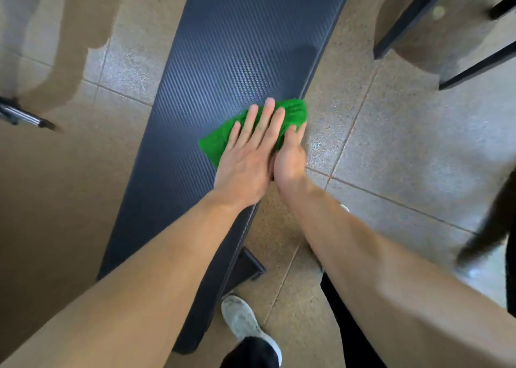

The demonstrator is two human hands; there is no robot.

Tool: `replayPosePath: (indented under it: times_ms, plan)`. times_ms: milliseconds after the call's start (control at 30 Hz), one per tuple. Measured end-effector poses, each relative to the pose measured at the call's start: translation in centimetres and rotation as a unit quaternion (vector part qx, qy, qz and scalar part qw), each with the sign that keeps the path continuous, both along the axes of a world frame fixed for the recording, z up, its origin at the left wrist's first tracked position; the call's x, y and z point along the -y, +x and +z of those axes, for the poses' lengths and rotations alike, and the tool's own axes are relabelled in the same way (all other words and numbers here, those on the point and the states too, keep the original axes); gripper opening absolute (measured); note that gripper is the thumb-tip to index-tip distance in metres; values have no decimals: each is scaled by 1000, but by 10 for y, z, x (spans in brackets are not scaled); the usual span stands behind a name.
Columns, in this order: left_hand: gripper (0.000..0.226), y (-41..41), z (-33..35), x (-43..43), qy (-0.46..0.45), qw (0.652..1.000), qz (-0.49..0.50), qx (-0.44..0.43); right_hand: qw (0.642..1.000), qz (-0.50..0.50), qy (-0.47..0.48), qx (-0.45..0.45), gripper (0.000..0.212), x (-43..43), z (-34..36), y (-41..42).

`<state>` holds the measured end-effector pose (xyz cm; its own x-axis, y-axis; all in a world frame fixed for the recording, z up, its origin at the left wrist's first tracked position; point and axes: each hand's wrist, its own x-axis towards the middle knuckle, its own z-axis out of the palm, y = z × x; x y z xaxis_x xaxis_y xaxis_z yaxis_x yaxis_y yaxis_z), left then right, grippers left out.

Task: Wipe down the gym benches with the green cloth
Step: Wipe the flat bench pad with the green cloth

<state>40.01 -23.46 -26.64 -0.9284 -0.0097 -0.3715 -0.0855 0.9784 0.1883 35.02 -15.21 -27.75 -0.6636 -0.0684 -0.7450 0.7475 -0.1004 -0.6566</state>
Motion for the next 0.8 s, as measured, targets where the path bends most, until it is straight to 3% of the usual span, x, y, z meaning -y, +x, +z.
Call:
replayPosePath:
  times_ms: [133,300,433,567,633,800]
  plan:
    - [64,-10,-3,16,-1,1000,-22,0,1000,12,3,29,52,3,-5,-7]
    - [63,-60,-10,21,26,999,-25,-34,999,-47,12,-23,51,8,-15,-42]
    - [65,2,-14,26,26,997,-45,-58,998,-44,24,-41,50,11,-12,22]
    - [68,98,-6,30,14,999,-43,-21,998,30,45,-10,52,8,0,108]
    - [67,116,-8,29,8,1000,-28,-12,998,42,53,19,52,10,1,108]
    - [67,44,0,22,11,998,-39,-43,999,-7,51,-16,49,7,-9,58]
